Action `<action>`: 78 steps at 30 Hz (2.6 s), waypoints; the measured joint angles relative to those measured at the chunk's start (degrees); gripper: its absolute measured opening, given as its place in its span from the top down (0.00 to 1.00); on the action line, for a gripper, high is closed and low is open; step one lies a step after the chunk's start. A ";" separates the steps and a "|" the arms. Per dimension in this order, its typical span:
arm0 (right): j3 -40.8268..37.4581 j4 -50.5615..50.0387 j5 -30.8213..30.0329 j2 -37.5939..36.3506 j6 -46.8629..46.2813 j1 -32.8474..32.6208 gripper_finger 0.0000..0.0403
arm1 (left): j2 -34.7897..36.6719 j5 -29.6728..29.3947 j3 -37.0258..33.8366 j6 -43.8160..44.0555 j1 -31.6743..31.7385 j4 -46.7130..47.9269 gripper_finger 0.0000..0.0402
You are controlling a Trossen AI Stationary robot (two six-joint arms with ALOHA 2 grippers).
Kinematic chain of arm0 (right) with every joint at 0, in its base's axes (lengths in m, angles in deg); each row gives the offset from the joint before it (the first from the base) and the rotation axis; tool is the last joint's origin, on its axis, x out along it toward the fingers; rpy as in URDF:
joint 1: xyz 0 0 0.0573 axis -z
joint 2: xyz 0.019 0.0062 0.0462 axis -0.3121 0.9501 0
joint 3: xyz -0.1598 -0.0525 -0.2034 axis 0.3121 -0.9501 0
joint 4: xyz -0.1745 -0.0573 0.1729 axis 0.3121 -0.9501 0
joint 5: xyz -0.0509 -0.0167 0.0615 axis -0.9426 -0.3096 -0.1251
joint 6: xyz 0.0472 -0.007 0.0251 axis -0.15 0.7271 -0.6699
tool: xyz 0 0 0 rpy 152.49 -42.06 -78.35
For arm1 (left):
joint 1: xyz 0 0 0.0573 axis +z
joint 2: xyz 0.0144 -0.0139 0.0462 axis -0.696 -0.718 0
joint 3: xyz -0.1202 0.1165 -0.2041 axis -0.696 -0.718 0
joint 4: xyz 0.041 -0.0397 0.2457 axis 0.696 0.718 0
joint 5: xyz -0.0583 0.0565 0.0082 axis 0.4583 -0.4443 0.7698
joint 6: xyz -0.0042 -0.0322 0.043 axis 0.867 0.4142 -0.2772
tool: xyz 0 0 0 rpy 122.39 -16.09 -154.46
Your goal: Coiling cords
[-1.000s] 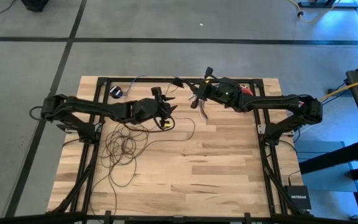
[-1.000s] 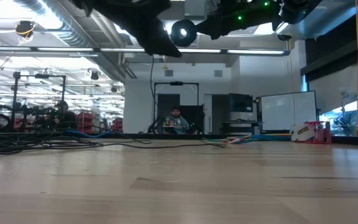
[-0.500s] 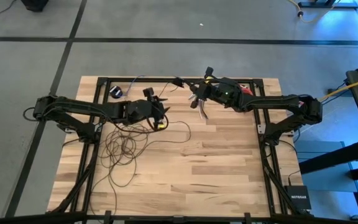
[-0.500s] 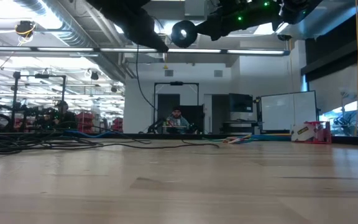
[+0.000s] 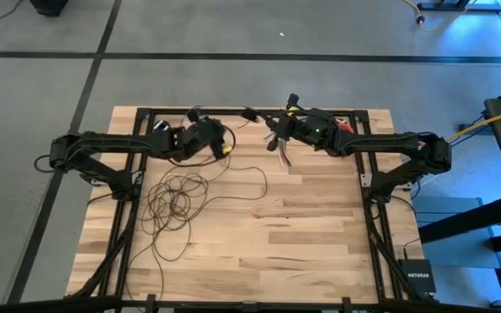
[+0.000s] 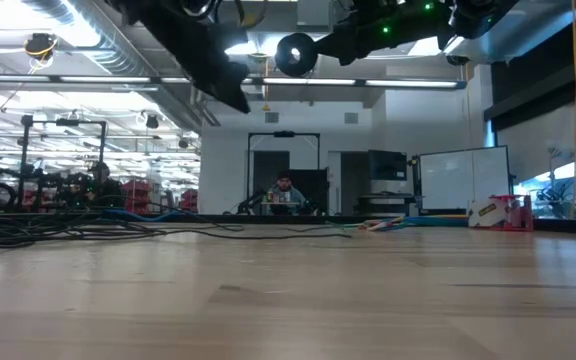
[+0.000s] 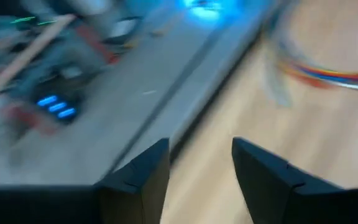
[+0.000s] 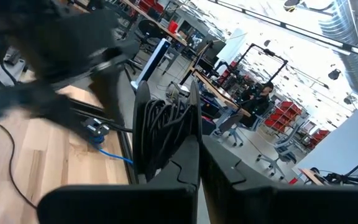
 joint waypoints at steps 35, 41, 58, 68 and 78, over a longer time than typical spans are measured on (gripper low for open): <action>0.00 -0.35 -0.07 0.00 0.14 0.00 0.98 | -16.44 11.71 -0.11 -15.28 3.90 -30.38 0.59; 0.00 -0.35 -0.04 0.00 0.14 -0.01 0.98 | -16.36 6.16 -0.11 -16.38 4.16 -30.65 0.59; 0.00 -0.35 -0.02 0.00 0.14 -0.02 0.98 | -16.35 8.32 -0.09 -16.58 4.01 -30.90 0.90; 0.00 -0.33 0.02 0.00 0.14 0.00 0.98 | -16.44 8.29 -0.09 -16.60 4.77 -29.53 0.99; 0.00 -0.57 1.53 0.00 0.14 -0.04 0.98 | -16.48 -0.16 -0.09 -13.88 9.32 -24.35 0.99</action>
